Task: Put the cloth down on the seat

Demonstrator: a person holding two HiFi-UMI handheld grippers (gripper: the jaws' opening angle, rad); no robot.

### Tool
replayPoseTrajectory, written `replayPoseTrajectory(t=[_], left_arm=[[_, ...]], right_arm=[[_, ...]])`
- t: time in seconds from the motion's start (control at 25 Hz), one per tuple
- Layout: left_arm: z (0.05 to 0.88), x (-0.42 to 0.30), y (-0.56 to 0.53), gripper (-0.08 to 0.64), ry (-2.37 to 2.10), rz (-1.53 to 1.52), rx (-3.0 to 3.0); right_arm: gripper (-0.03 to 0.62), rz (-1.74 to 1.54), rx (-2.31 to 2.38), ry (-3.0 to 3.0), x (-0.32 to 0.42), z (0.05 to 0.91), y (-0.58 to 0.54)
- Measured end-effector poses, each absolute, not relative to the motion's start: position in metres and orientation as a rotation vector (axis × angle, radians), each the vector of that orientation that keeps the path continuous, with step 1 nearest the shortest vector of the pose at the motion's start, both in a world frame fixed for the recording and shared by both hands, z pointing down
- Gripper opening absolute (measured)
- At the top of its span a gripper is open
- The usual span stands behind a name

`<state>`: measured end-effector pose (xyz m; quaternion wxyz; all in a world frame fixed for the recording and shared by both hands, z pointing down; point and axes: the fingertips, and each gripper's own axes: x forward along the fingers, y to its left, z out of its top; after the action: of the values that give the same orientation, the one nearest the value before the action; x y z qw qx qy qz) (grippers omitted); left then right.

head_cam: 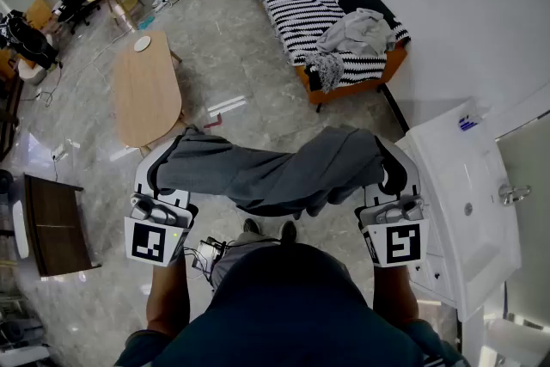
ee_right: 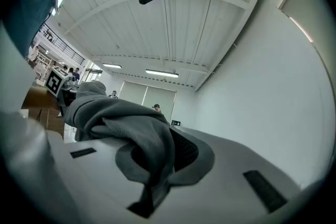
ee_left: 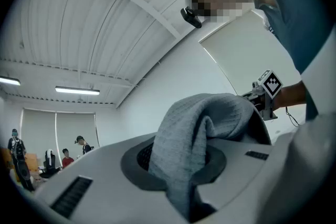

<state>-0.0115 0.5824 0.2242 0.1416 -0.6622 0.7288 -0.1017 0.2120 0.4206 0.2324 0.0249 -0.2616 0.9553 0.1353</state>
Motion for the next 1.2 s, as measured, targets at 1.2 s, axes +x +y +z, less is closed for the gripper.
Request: replayPoseTrajectory(t=[1.2], left_arm=[[0.226, -0.044, 0.540, 0.058, 1.905, -0.193, -2.122]], right_arm=[[0.031, 0.345, -1.103, 2.911, 0.197, 0.234, 0.414]])
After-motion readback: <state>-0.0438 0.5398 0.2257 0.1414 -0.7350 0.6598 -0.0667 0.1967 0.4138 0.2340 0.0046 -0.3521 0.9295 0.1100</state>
